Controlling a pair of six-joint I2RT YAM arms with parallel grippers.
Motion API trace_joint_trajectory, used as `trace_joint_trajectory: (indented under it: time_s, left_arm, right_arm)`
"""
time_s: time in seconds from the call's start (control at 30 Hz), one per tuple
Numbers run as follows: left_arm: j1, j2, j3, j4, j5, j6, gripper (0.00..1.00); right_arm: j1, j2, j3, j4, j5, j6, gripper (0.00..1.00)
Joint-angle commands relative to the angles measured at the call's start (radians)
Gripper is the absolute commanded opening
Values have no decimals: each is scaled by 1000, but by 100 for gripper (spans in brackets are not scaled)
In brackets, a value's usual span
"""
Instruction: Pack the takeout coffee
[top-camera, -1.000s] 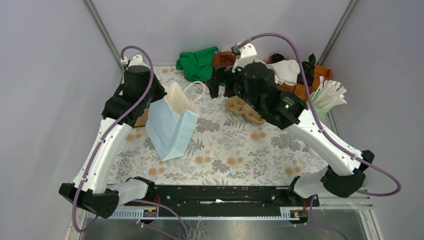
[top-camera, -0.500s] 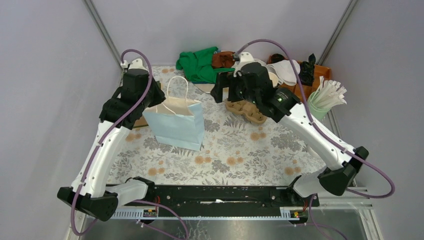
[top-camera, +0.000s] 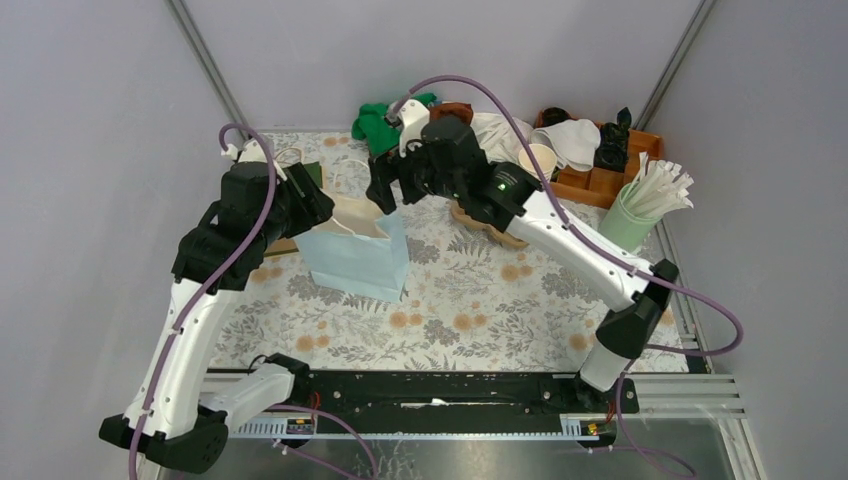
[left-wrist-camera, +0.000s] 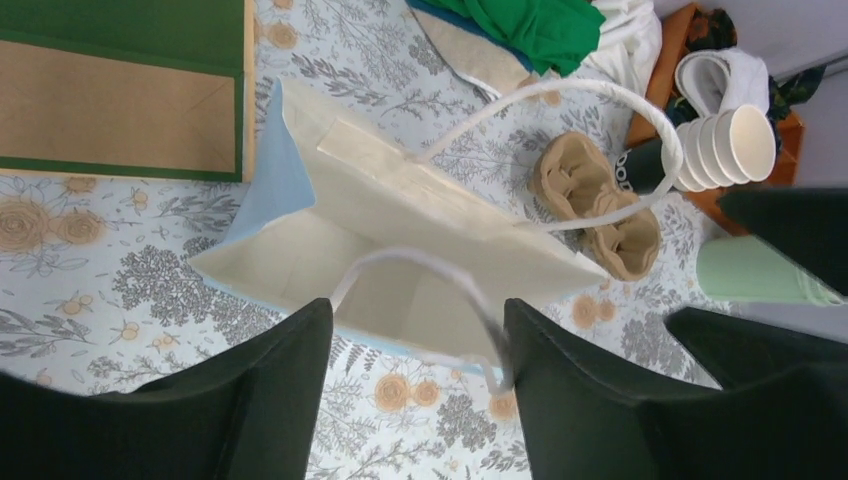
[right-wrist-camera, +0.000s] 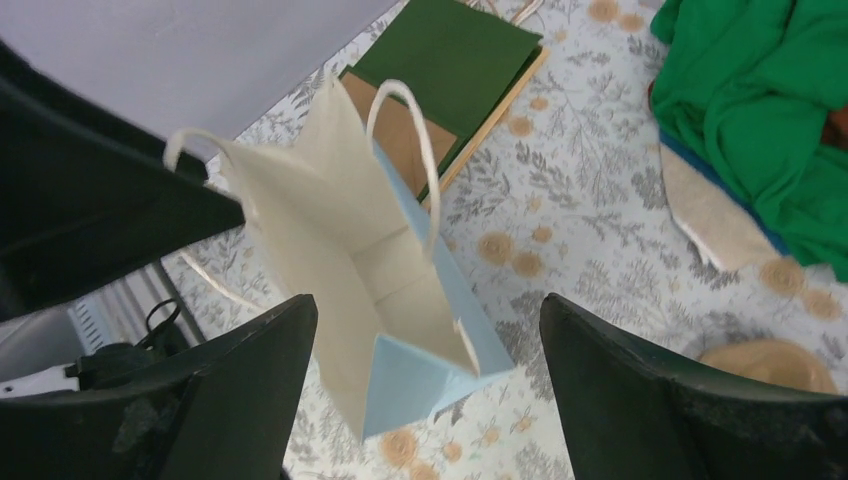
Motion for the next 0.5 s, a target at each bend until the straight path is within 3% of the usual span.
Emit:
trace_joint_trajectory:
  time_s: [0.0,0.17,0.47]
  left_arm:
    - [6,-26,15,-35,46,-46,73]
    - [6,-73,-28,-42,89,-125,86]
    - [6,-156,-79,-48,133,-194,94]
  right_arm:
    - [10,92,135,7,-22,-128,87]
    - [10,180,218,-30,-34,-195,80]
    - [10,278,302,-101,-125,-234,67]
